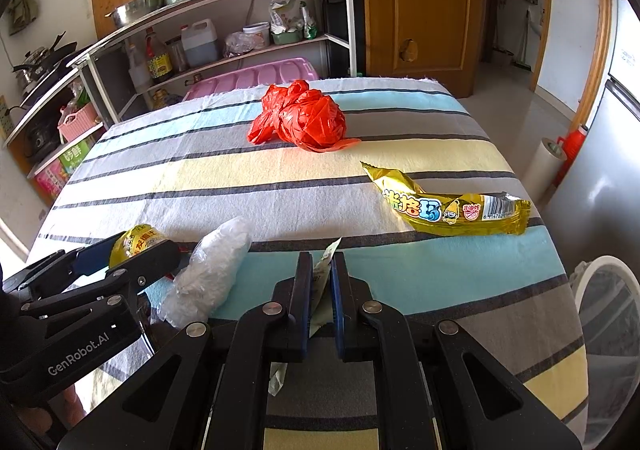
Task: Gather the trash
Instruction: 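Lift the yellow snack bag and paper strip and carry them over the white bin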
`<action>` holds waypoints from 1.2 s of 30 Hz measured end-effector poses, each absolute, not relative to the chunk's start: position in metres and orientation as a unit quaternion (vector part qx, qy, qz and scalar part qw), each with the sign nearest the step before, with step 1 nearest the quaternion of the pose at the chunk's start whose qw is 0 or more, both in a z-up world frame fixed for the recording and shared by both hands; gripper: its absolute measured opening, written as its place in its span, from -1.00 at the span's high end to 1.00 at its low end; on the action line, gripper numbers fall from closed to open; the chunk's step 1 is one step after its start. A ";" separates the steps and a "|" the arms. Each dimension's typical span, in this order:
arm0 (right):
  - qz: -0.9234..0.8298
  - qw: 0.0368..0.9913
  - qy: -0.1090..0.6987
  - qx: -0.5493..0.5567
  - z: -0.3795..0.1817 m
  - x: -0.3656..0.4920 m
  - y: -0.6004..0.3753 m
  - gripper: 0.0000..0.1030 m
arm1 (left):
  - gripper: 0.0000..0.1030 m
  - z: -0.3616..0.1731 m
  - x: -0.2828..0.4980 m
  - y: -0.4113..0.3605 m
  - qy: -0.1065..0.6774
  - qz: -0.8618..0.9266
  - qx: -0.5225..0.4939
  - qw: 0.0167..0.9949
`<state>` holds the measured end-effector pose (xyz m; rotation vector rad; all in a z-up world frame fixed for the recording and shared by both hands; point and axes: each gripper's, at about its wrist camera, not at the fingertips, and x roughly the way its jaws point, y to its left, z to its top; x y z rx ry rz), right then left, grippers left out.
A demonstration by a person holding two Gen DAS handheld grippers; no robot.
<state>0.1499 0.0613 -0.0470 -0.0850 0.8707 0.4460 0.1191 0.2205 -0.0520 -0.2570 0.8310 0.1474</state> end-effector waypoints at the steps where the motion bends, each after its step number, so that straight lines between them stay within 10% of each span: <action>1: 0.215 0.882 0.417 -0.043 -0.047 0.149 0.062 0.82 | -0.05 -0.051 0.118 0.220 0.401 0.071 -0.123 0.905; 32: 0.251 0.883 0.397 0.011 -0.019 0.130 0.003 0.90 | -0.05 0.001 0.085 0.163 0.366 0.029 -0.091 0.926; 36: 0.263 0.868 0.422 0.018 -0.032 0.135 0.015 0.33 | -0.05 -0.004 0.084 0.168 0.370 0.036 -0.092 0.924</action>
